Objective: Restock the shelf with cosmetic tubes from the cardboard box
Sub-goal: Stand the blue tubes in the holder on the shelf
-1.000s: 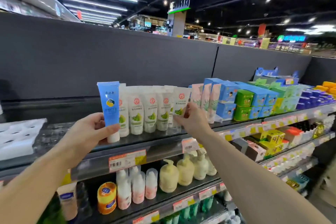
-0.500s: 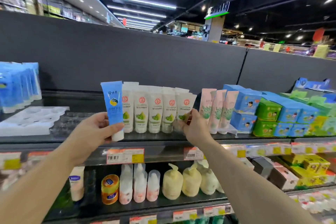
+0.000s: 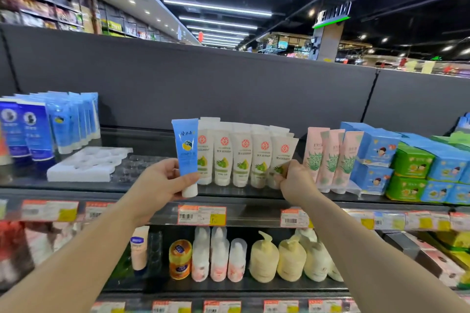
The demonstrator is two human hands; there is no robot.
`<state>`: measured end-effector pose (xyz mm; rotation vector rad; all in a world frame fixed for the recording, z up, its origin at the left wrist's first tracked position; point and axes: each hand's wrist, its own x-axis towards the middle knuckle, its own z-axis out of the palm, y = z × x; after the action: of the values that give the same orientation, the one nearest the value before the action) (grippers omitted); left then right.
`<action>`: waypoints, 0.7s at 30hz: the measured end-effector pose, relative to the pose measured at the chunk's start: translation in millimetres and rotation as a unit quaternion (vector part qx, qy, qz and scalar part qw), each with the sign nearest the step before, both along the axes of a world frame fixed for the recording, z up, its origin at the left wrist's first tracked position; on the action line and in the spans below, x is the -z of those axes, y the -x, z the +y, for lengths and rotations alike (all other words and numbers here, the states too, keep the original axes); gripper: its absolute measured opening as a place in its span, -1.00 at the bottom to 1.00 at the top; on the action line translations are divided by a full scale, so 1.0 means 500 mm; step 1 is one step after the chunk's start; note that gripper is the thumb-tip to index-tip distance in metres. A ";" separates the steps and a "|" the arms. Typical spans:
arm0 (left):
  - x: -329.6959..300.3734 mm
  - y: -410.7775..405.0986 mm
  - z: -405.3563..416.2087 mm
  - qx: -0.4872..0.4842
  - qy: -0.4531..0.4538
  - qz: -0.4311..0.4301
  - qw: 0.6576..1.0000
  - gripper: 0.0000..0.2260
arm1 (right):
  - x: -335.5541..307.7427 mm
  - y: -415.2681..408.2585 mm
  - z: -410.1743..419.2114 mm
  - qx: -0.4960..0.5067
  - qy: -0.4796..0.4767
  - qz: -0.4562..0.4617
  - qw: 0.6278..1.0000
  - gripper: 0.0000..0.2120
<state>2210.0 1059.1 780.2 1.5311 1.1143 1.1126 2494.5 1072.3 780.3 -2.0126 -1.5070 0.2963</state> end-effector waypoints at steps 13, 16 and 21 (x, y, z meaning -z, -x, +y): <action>-0.016 0.081 0.020 0.036 -0.012 -0.008 0.999 -0.80 | -0.038 0.228 -0.152 -0.095 -0.159 0.063 0.981 -0.66; -0.017 0.127 0.026 0.036 -0.049 0.018 0.998 -0.75 | -0.050 0.346 -0.119 -0.185 -0.095 0.099 0.973 -0.61; -0.008 0.217 0.049 0.027 -0.070 0.052 0.996 -0.68 | -0.043 0.472 -0.042 -0.221 -0.045 0.171 0.959 -0.65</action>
<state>2101.7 1083.6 784.0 1.7360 1.0747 1.1046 2258.6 1051.4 802.0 -1.4430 -1.6891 0.7050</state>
